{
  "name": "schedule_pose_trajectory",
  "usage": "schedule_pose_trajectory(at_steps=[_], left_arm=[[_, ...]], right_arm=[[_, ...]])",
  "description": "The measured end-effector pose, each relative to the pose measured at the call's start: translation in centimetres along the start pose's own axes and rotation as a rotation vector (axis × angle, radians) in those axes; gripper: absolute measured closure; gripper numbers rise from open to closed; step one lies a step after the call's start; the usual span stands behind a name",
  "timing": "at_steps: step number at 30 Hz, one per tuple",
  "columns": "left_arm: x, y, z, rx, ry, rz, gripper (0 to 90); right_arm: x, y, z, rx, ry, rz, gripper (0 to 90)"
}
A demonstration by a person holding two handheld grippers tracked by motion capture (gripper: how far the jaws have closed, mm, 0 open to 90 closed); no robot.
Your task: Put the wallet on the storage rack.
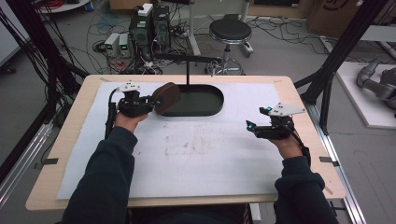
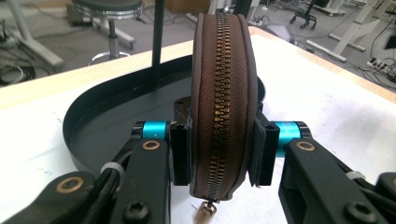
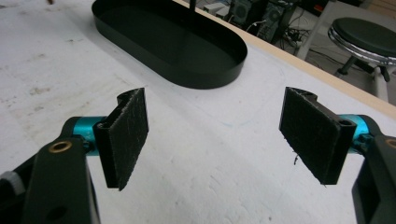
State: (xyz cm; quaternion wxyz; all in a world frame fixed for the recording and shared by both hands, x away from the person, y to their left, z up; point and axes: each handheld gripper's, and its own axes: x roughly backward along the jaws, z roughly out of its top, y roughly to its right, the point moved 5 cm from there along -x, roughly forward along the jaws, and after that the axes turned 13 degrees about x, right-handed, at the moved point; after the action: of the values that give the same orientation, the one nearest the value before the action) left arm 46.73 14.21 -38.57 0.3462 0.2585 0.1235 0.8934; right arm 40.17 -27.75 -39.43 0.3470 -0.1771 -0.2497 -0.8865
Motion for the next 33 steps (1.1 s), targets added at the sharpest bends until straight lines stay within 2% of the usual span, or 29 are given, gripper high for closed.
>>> schedule_pose_trajectory(at_steps=[2,6,11,18,21,24,25,27,28,33], left_arm=[[-1.3,-0.3,0.7,0.007,-0.02,0.004,66.9],[-3.5,-0.5,1.3,-0.034,-0.054,0.016,66.8],[-6.2,-1.1,1.6,-0.018,-0.09,0.009,66.6],[-8.9,-2.1,1.1,0.044,-0.118,-0.003,66.1],[-10.0,-2.7,0.4,0.088,-0.146,-0.012,65.9],[-10.6,-3.0,0.0,0.155,-0.141,-0.036,65.6],[-10.7,-3.1,0.0,0.165,-0.138,-0.037,65.4],[-10.7,-3.4,0.0,0.186,-0.128,-0.014,64.4],[-10.7,-3.6,0.0,0.181,-0.128,0.006,63.5],[-10.3,-4.6,0.1,0.148,-0.135,0.148,44.1]], right_arm=[[0.1,0.2,-0.3,-0.007,-0.004,-0.006,24.4],[0.5,0.7,-0.5,-0.006,0.008,-0.028,24.4],[1.1,1.4,-0.7,-0.022,0.015,-0.056,24.3],[1.4,1.6,-1.1,-0.024,0.006,-0.072,24.4],[1.5,1.7,-1.3,-0.025,0.004,-0.08,24.4],[1.7,1.7,-1.6,-0.027,-0.004,-0.081,24.4],[1.7,1.7,-1.7,-0.032,-0.005,-0.081,24.4],[1.7,1.7,-1.8,-0.031,-0.004,-0.082,24.4],[1.8,1.7,-1.8,-0.035,-0.003,-0.082,24.4],[1.8,1.6,-1.7,-0.027,-0.003,-0.081,24.4]])
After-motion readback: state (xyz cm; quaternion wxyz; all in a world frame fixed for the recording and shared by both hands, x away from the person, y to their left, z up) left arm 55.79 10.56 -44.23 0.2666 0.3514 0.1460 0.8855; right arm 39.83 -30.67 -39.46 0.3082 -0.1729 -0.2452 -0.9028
